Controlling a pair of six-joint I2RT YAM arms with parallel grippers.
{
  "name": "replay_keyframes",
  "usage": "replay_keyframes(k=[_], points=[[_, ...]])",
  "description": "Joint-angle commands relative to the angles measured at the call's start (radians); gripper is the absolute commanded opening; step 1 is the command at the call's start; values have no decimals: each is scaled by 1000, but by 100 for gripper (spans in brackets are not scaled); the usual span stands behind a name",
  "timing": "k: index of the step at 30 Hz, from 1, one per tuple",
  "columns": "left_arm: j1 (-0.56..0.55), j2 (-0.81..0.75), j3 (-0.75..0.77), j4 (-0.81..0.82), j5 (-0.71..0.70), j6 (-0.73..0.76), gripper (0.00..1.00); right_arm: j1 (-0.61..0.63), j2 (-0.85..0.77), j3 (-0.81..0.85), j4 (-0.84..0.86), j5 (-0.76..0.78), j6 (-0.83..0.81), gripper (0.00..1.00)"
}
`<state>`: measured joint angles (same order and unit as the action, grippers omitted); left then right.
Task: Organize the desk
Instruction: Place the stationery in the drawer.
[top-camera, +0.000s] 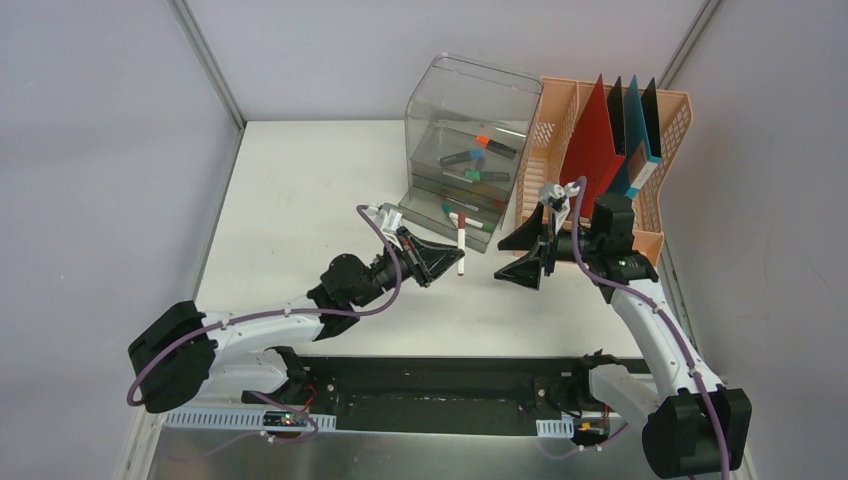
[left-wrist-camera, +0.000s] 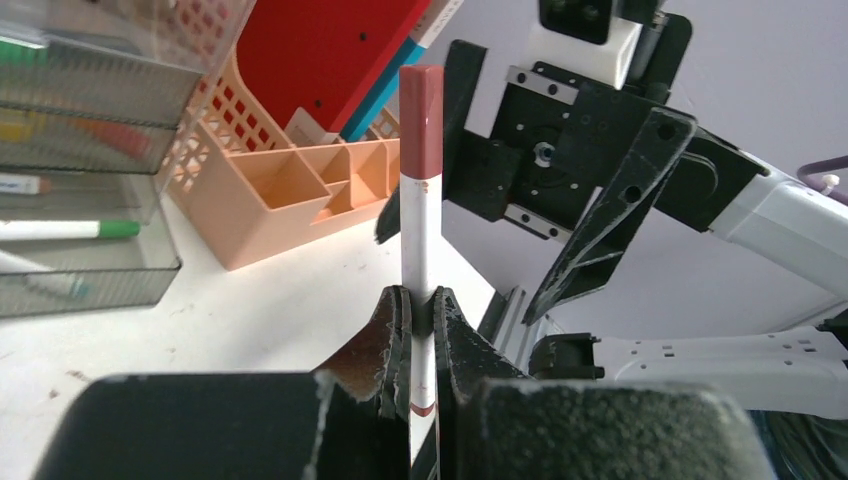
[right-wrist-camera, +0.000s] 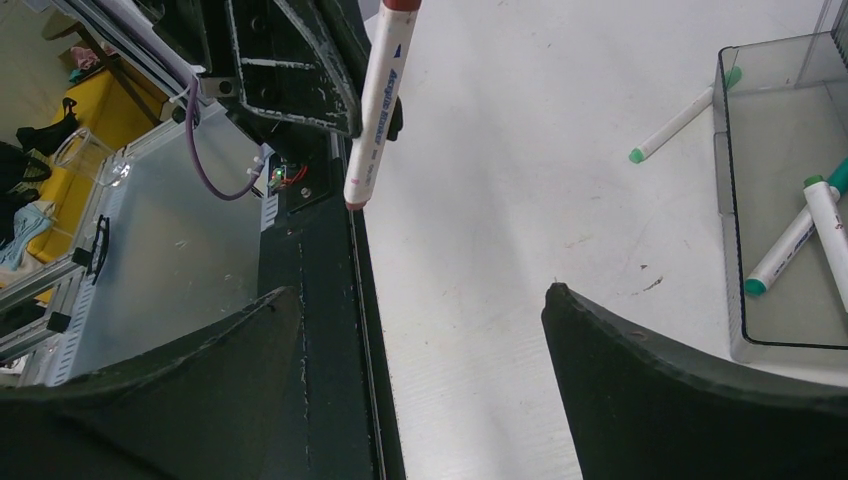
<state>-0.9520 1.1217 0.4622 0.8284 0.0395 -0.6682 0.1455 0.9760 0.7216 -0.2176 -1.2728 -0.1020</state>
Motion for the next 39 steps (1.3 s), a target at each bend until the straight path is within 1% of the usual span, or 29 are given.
replay_keyframes(k=[1, 10, 16, 22, 26, 33, 36, 37, 39], points=[[-55, 68, 76, 169, -70, 65, 0, 4, 0, -4, 56, -33, 15, 94], [-136, 214, 151, 278, -122, 114, 0, 10, -2, -6, 62, -19, 25, 89], [-156, 301, 191, 341, -136, 130, 0, 11, -8, -8, 66, -21, 27, 82], [-160, 368, 227, 377, -122, 125, 0, 12, -9, -5, 66, -23, 30, 70], [-162, 383, 239, 382, -114, 125, 0, 14, -7, -1, 66, -23, 31, 55], [-163, 380, 237, 374, -109, 127, 0, 14, -3, 7, 61, -19, 29, 17], [-164, 373, 238, 360, -108, 128, 0, 14, -3, 10, 54, -23, 22, 4], [-164, 370, 237, 354, -111, 129, 2, 14, -3, 11, 50, -25, 18, 1], [-165, 362, 234, 344, -116, 128, 11, 14, -3, 15, 34, -32, 2, 0]])
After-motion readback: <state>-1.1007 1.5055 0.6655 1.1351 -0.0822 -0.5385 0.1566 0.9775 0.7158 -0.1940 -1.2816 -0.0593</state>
